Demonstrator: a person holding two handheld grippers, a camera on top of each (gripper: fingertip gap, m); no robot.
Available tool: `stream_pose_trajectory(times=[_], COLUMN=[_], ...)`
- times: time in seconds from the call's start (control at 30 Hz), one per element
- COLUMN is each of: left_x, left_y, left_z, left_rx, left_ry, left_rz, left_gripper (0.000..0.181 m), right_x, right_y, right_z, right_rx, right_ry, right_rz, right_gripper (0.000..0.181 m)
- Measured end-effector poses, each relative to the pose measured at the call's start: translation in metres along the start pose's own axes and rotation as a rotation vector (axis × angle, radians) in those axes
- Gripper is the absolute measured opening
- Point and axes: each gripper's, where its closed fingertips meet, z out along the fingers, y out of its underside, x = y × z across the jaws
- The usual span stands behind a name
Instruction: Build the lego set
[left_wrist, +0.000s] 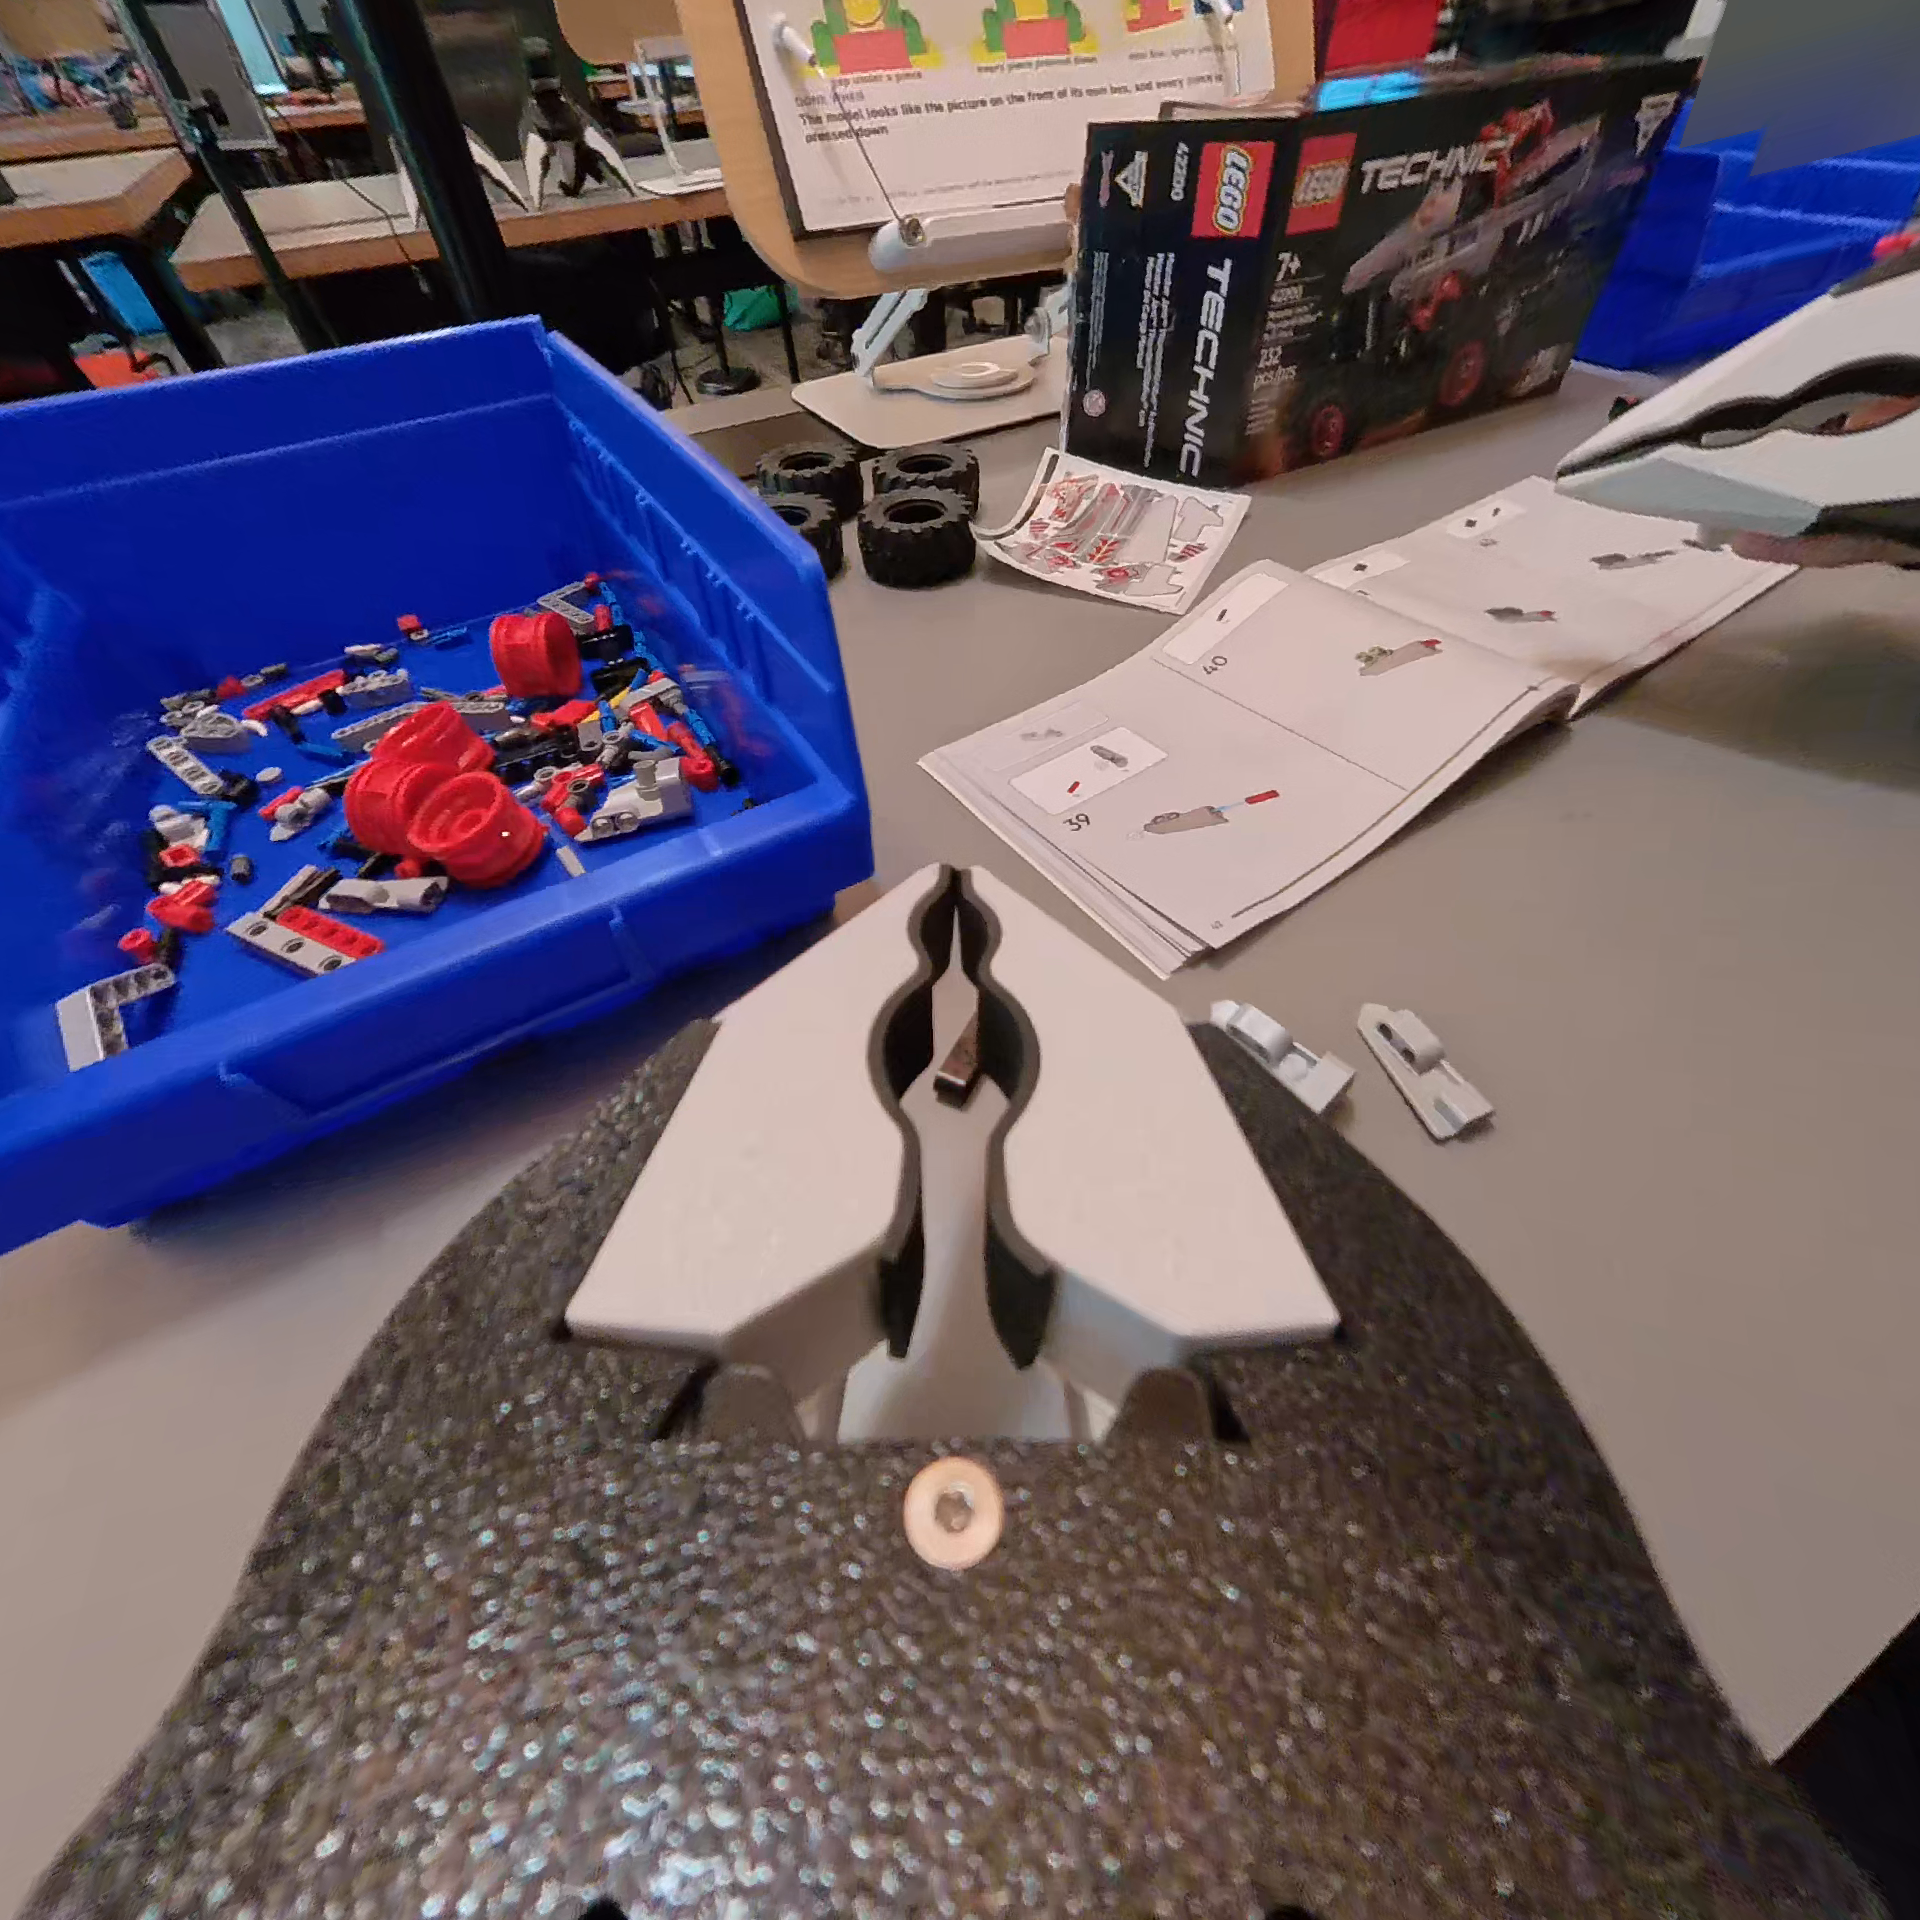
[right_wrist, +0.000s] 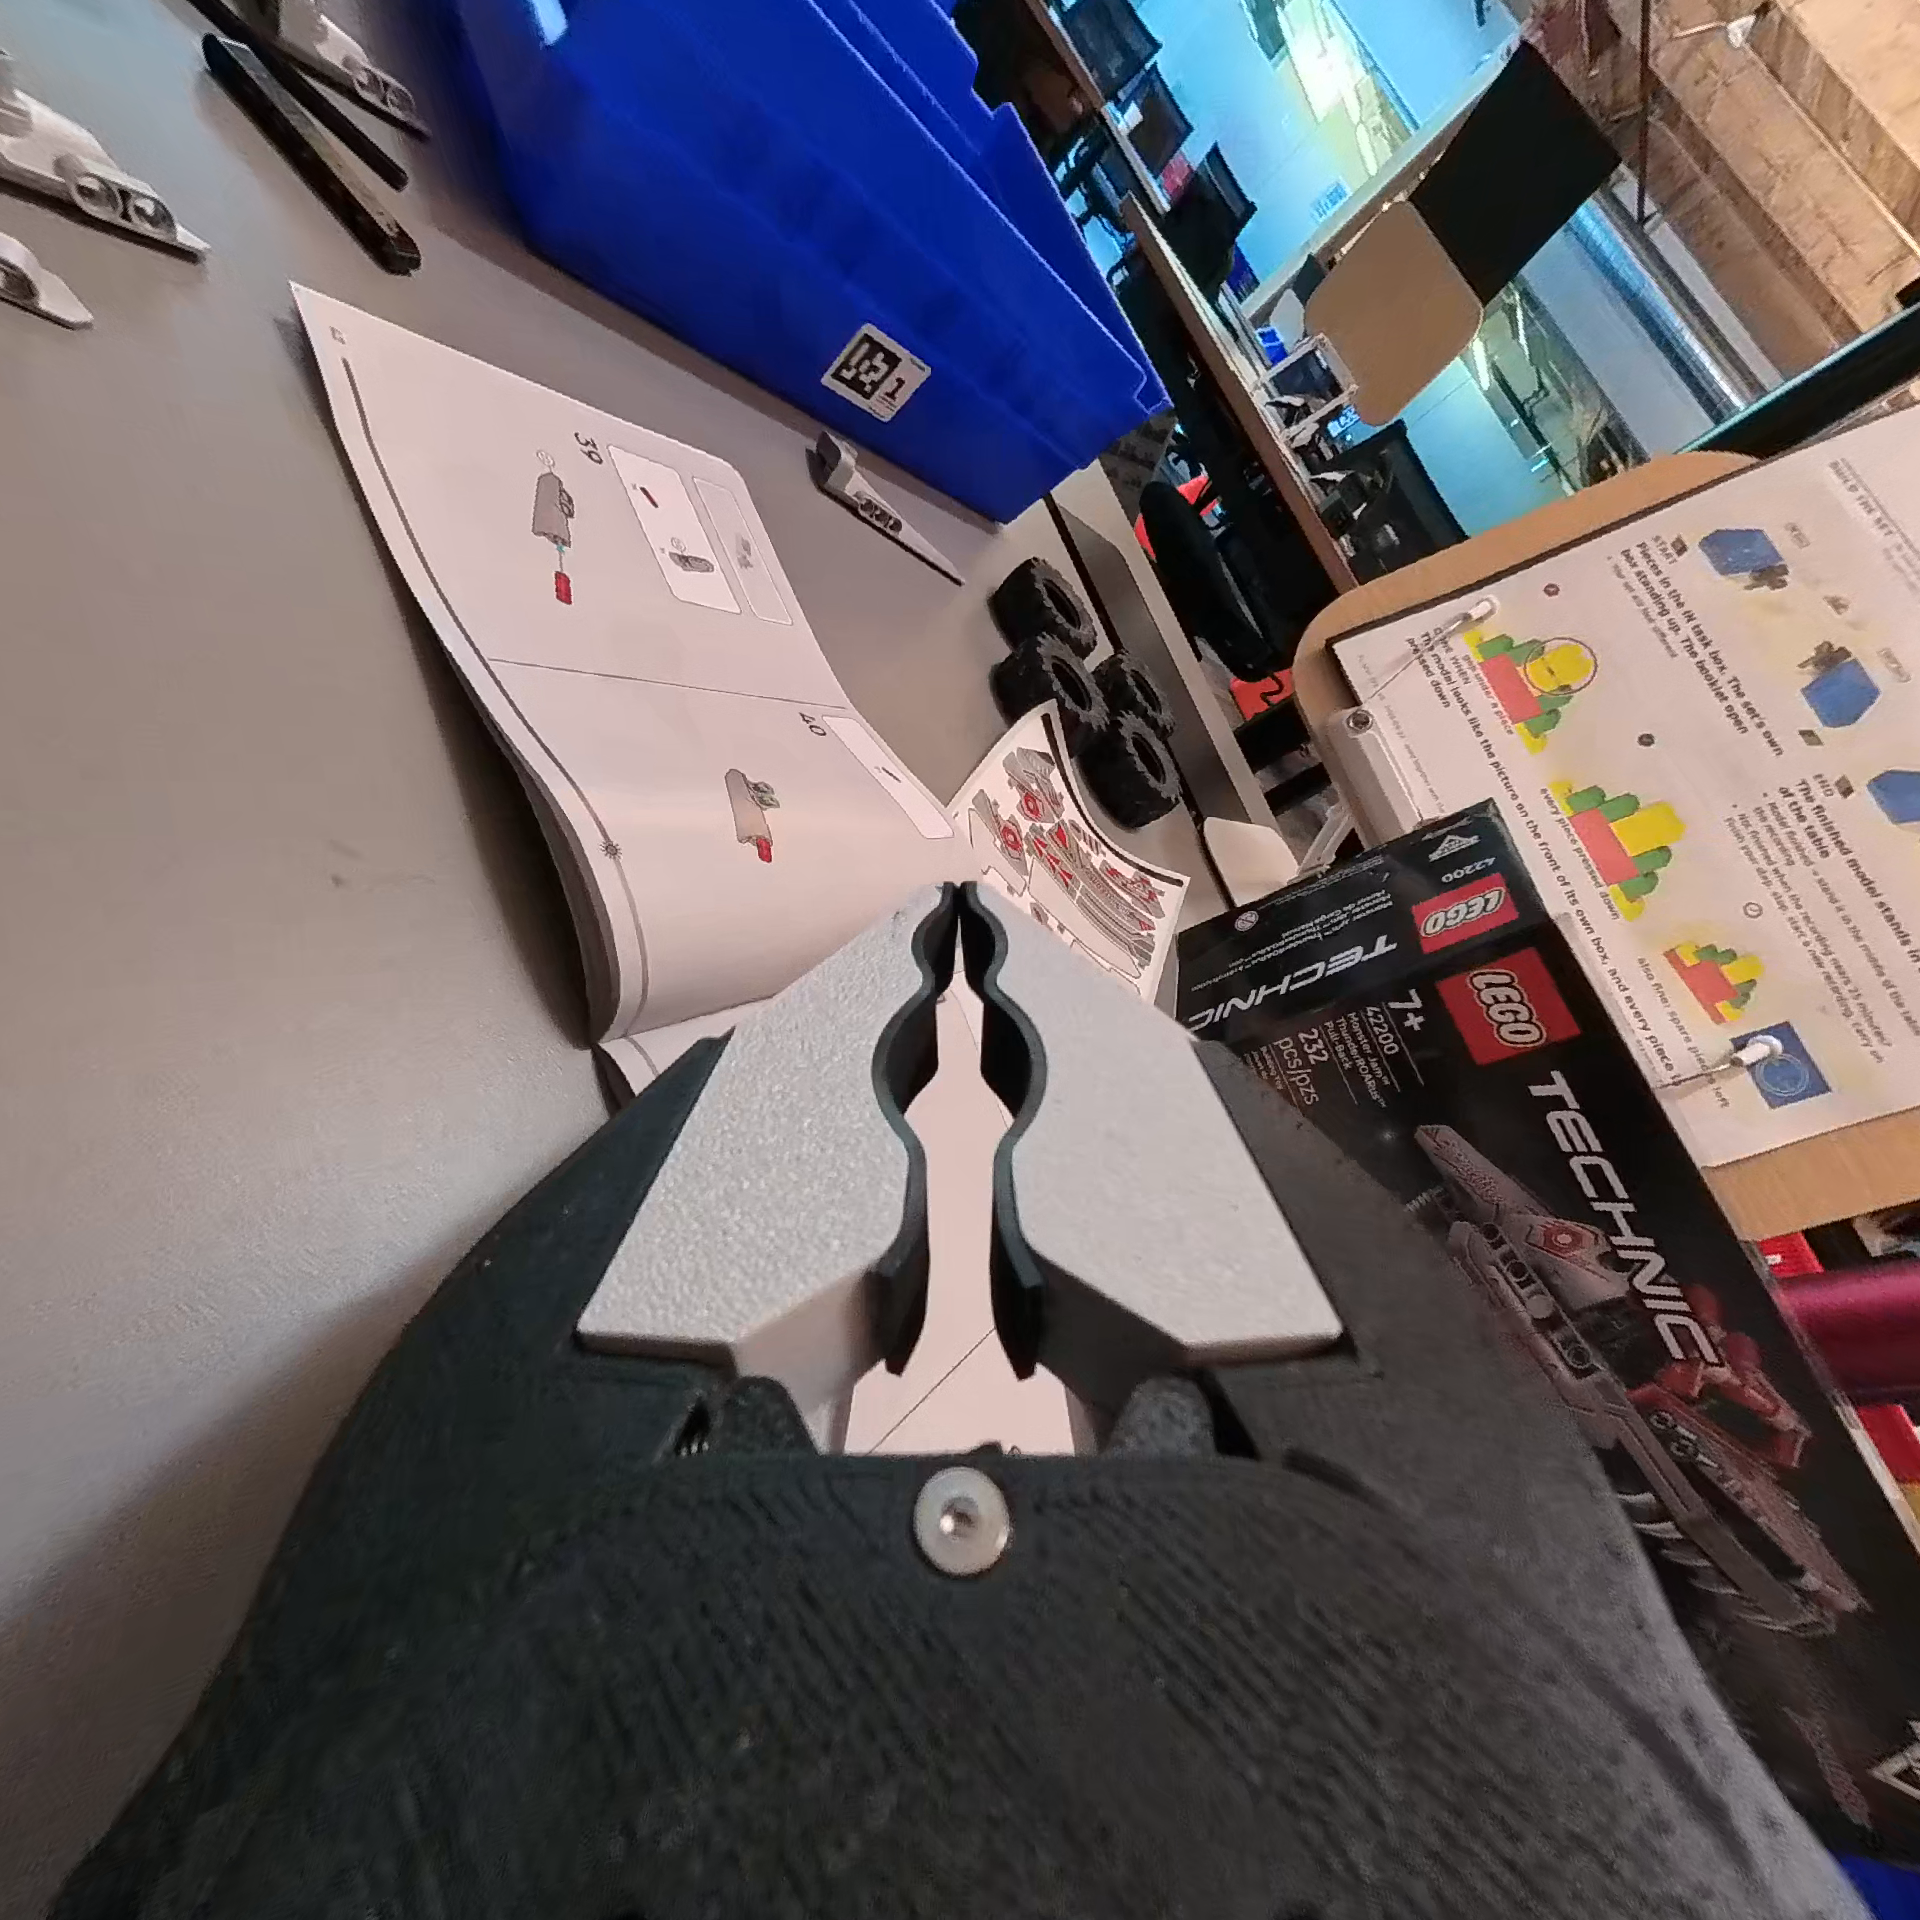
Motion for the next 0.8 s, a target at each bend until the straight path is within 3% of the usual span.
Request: stream_pose_trajectory(times=[0.53, 0.67, 0.8], left_x=[0.007, -0.027, -0.096], left_y=[-0.002, -0.035, -0.071], left_z=[0.001, -0.007, -0.013], left_rx=[0.011, 0.088, 0.004], left_ry=[0.035, -0.06, -0.24], left_rz=[0.038, -0.01, -0.02], left_gripper=[0.0, 0.0, 0.0], right_x=[-0.002, -0.003, -0.005], right_y=[-0.004, 0.002, 0.011], right_z=[-0.001, 0.0, 0.005], right_rx=[0.006, -0.012, -0.031], right_ry=[0.006, 0.003, -0.003], right_rz=[-0.014, -0.004, 0.036], right_gripper=[0.0, 0.0, 0.0])
